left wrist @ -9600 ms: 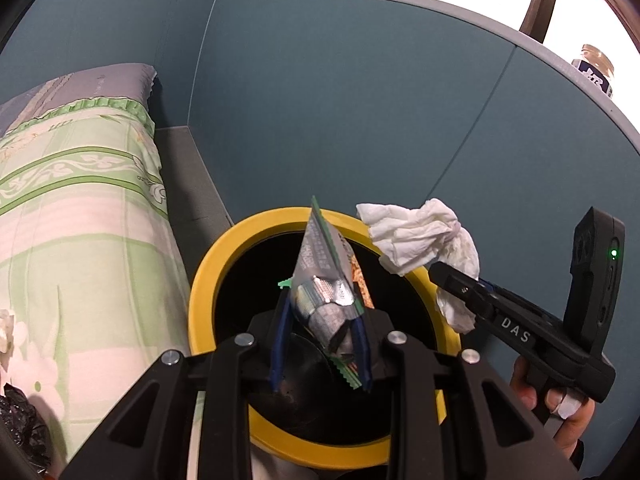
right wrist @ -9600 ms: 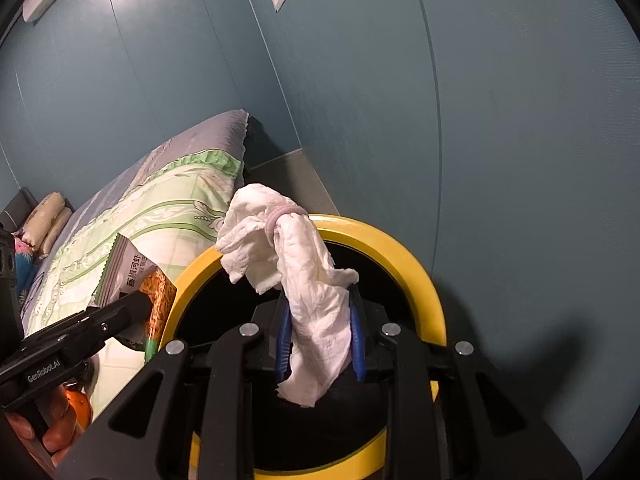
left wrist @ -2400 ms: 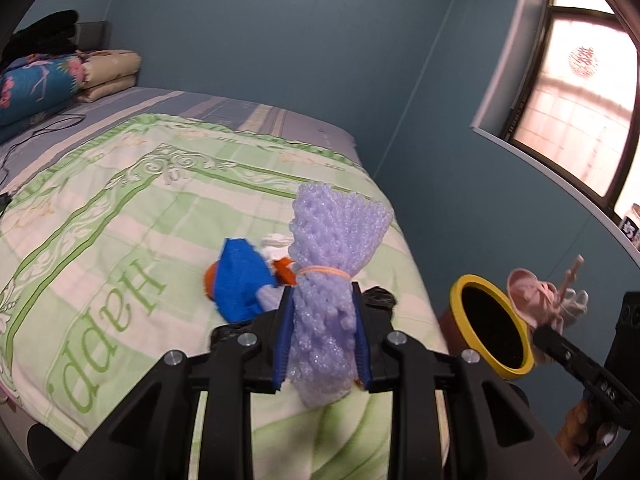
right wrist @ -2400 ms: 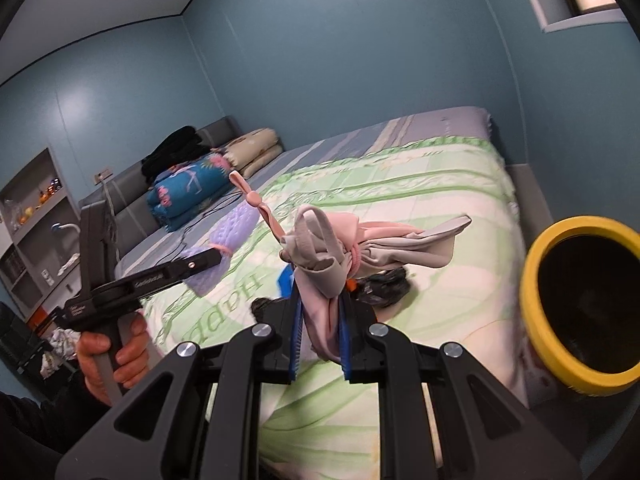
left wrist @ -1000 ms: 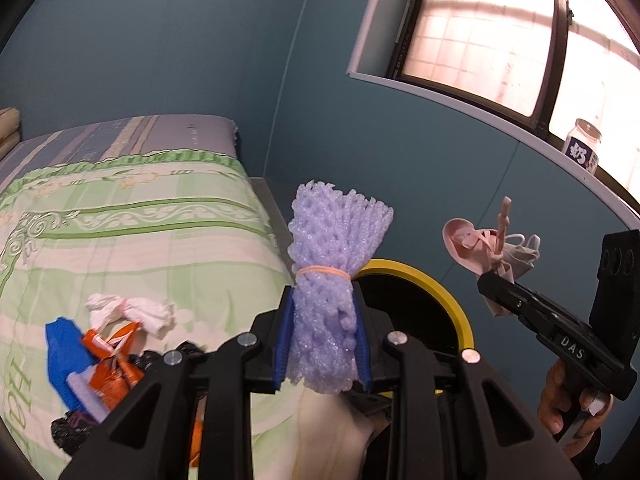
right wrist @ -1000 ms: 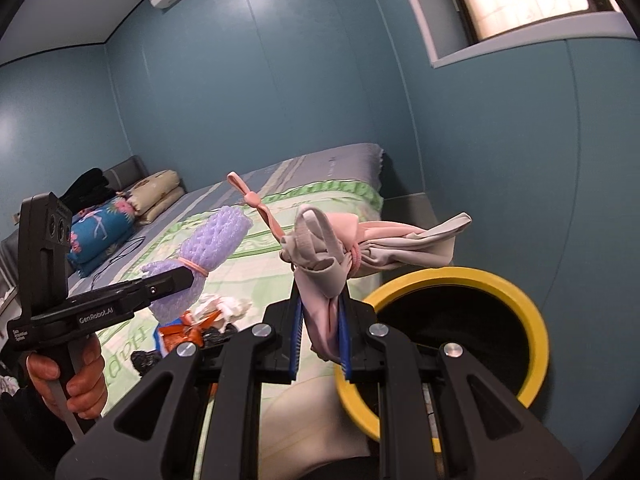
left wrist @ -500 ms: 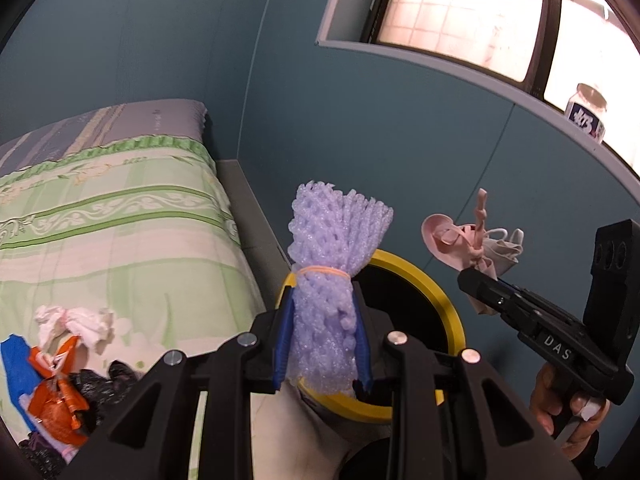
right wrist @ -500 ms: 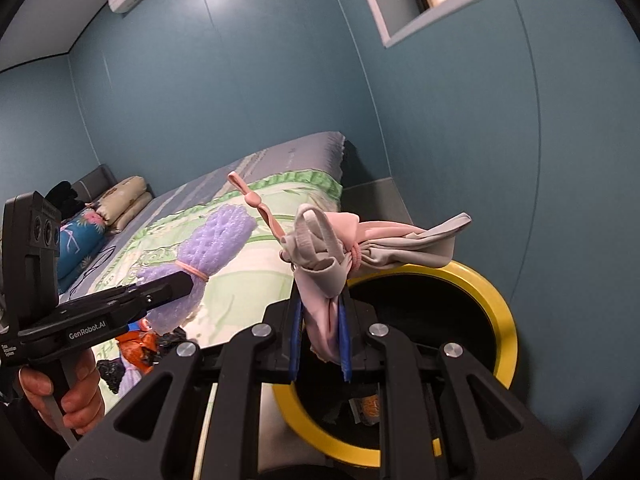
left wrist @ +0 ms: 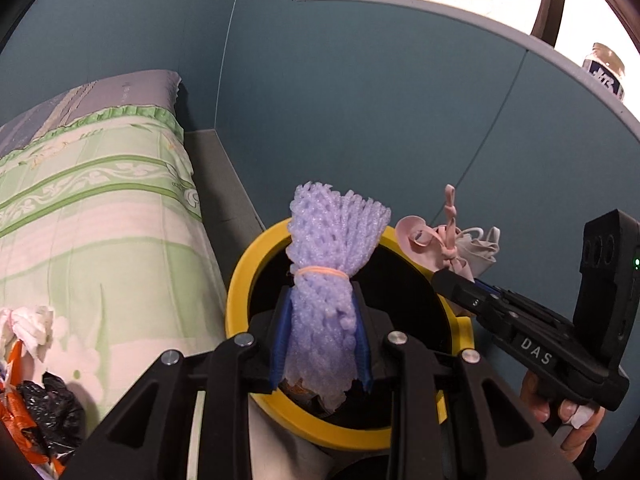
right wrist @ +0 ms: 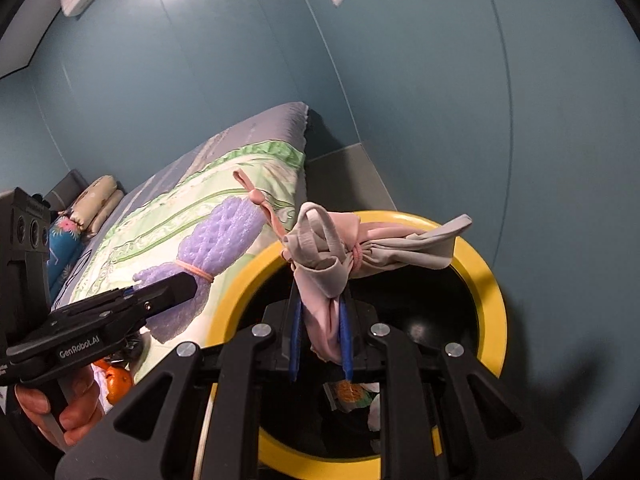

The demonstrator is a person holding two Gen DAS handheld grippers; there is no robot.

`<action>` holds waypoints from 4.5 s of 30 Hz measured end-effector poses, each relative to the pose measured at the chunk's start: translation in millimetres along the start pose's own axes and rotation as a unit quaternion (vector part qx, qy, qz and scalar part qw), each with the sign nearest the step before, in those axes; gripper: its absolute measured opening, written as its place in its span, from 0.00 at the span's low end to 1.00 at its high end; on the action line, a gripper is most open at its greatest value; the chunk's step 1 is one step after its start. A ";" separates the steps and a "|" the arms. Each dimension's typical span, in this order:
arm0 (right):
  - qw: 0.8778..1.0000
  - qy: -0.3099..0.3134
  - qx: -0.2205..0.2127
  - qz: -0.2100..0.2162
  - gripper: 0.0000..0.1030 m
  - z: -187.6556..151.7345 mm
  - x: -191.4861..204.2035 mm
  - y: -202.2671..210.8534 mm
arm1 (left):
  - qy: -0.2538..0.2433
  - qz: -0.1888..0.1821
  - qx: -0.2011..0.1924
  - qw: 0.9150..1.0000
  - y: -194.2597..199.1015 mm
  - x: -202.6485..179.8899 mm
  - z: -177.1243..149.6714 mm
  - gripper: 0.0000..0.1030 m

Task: Collect trash
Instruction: 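Carry the foam net and pink cloth in both tools over the bin, then open both tools to drop the foam net and cloth into the bin, then move both open tools back over the trash pile on the bed, then grasp the black plastic bag with the left tool while the right tool grasps the orange peel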

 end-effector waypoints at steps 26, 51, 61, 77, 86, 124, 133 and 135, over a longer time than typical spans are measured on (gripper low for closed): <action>1.000 -0.007 -0.014 -0.015 0.36 7.1 6.9 10.3 | 0.045 0.002 -0.027 0.999 31.3 39.1 5.8 0.46; 0.989 0.120 -0.024 0.084 0.46 25.7 187.4 29.6 | 0.101 0.101 -0.130 0.981 201.9 160.7 -9.7 0.63; 0.978 0.166 0.002 0.127 0.47 10.9 258.1 17.6 | 0.144 0.143 -0.139 0.969 241.0 222.4 -43.9 0.70; 0.964 0.202 0.071 0.157 0.54 -41.3 313.8 -19.8 | 0.206 0.192 -0.118 0.952 256.8 299.5 -98.2 0.79; 0.959 0.211 0.105 0.157 0.55 -63.7 322.1 -46.4 | 0.226 0.191 -0.080 0.952 234.6 326.8 -126.8 0.79; 0.944 0.275 0.153 0.101 0.51 -98.9 336.9 -95.5 | 0.180 0.169 -0.048 0.968 185.0 330.3 -135.1 0.51; 0.940 0.287 0.150 0.104 0.32 -102.5 342.5 -91.4 | 0.175 0.177 -0.053 0.967 185.7 327.5 -134.8 0.41; 0.940 0.287 0.149 0.106 0.30 -102.4 342.7 -90.8 | 0.171 0.181 -0.056 0.967 187.9 326.2 -134.5 0.40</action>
Point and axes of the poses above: each gripper's, at about its wrist camera, not at the fingertips, and y roughly against the way its jaws point, x to its left, z to its top, the point moved 4 cm from there along -y, roughly the way its jaws point, and after that the axes turned 14 degrees about y, right-handed, at the moved point
